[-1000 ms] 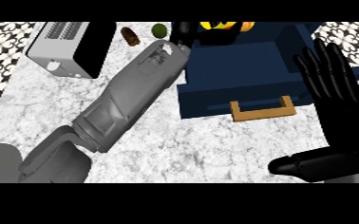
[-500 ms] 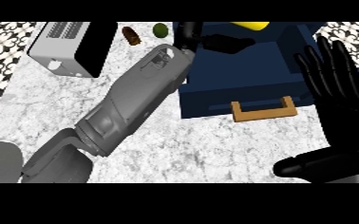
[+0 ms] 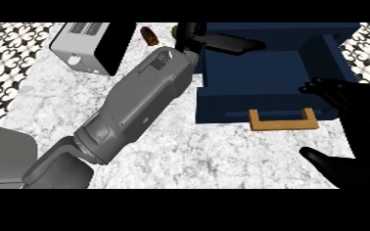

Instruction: Pick up the cup, place it into the drawer and close the drawer

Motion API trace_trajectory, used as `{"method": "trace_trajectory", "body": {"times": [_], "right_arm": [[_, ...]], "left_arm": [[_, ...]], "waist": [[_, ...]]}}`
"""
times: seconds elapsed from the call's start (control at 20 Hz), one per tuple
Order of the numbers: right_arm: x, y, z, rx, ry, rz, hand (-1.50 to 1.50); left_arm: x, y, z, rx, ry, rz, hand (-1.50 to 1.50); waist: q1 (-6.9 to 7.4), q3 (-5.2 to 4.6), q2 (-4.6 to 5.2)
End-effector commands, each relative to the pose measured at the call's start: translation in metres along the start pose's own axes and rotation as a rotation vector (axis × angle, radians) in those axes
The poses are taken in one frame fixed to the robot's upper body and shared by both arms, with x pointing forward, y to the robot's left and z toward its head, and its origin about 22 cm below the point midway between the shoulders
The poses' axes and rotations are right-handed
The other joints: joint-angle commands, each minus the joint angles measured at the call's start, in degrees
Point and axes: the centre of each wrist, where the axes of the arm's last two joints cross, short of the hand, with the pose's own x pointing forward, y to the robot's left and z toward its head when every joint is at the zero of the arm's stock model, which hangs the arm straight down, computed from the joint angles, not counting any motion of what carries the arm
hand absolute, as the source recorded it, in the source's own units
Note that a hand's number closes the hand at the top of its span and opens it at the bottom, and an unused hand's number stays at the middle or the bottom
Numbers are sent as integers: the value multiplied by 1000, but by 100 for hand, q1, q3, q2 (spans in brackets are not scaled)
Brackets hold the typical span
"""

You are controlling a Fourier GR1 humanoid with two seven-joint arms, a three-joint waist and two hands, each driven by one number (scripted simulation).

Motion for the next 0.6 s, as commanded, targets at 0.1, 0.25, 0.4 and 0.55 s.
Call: {"method": "trace_trajectory", "body": {"times": [0.1, 0.25, 0.4, 0.55], "right_arm": [[21, -3, 14, 140, 49, 164, 150], [9, -4, 7, 142, 67, 238, 150], [9, 5, 14, 164, 102, 313, 150], [5, 2, 16, 188, 155, 356, 150]], "left_arm": [[22, 47, -5, 73, -18, 59, -150], [20, 63, 11, 118, -12, 70, -150], [10, 100, 34, 158, 8, 81, -150], [18, 110, 58, 177, 29, 91, -150]], "waist": [[201, -5, -70], [310, -4, -69], [314, -5, -66], [373, -2, -89]]}}
